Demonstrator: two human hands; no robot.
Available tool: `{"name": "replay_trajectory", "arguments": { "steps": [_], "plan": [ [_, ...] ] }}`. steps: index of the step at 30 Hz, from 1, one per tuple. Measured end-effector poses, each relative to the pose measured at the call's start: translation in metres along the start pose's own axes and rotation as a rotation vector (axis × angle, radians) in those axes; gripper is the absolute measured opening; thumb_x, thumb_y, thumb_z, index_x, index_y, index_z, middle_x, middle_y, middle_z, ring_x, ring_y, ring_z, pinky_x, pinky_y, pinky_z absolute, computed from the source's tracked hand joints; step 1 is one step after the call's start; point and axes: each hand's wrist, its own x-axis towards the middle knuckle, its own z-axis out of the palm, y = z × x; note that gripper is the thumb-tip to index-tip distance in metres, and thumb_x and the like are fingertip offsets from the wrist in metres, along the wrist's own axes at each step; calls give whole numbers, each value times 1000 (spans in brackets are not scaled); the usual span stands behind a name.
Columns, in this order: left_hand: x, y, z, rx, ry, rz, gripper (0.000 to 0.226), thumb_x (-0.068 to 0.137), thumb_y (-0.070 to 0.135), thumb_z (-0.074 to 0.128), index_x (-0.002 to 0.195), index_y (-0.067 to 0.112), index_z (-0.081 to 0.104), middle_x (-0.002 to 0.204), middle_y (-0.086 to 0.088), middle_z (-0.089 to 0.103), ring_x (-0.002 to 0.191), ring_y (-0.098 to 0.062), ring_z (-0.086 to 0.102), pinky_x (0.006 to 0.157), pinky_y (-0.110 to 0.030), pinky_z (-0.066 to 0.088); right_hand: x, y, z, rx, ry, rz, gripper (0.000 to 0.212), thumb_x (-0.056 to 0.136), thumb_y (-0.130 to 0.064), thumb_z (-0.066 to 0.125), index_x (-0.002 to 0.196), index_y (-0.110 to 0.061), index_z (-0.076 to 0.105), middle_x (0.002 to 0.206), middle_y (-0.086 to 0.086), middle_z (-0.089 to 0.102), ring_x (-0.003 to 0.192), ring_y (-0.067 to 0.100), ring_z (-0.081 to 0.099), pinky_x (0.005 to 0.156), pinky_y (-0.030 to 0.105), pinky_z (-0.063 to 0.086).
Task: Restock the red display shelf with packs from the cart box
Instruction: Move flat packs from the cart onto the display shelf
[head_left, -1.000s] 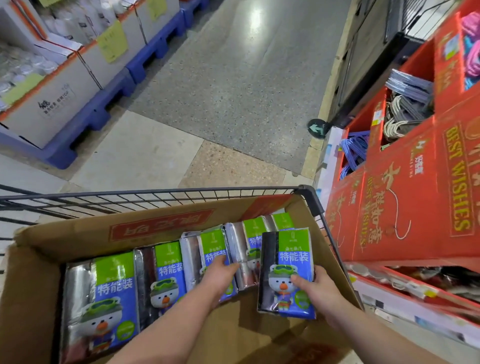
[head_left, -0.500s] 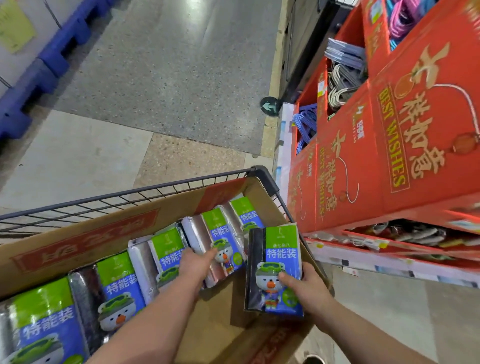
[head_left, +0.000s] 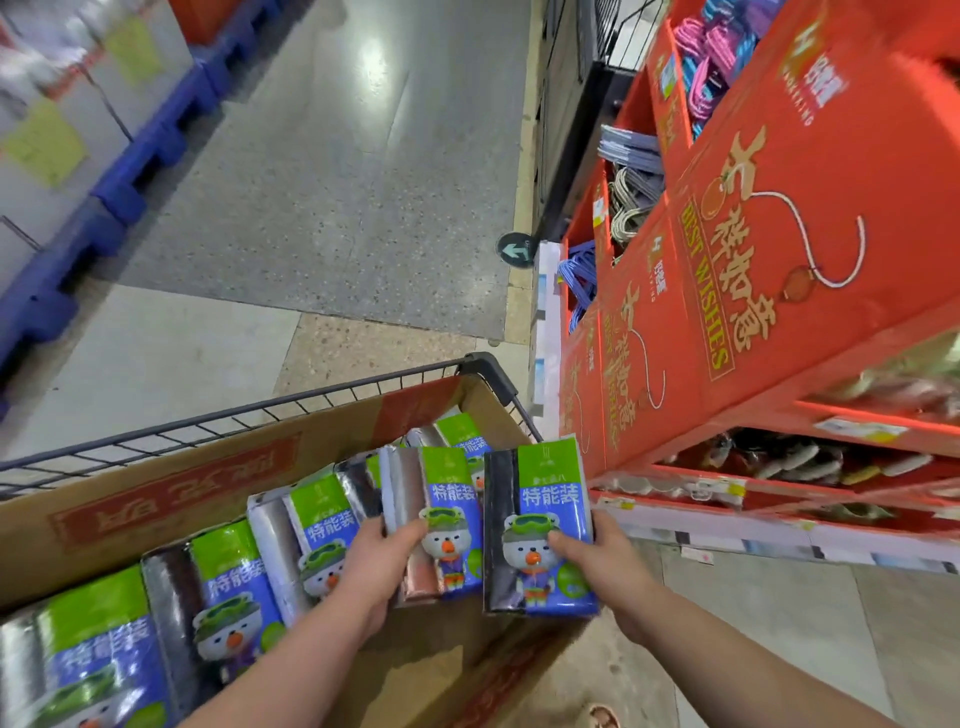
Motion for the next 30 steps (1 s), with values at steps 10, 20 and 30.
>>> {"name": "replay_trajectory", "arguments": {
  "steps": [10,20,30],
  "plan": [
    [-74,35,72,48,-111,144,34,77,25,72,106,8,64,96,-15,71,87,-32,68,83,-48,55,-29,23,-112,171,-56,-39,25,90,-5,60,114,-12,58,105,15,71,95,36,68,84,51,55],
    [-187,36,242,145,-346,219,37,76,21,72,106,2,62,85,-17,73,68,-28,70,63,-37,58,-88,102,-301,424,110,-143,17,91,-3,58,105,-12,59,97,12,73,86,32,70,81,48,56],
    [-276,36,382,232,-478,388,18,88,14,62,105,8,65,91,-14,74,75,-29,71,59,-33,55,-134,157,-448,590,221,-226,21,92,-5,56,113,-6,57,103,20,71,85,35,69,80,48,56]
  ]
}}
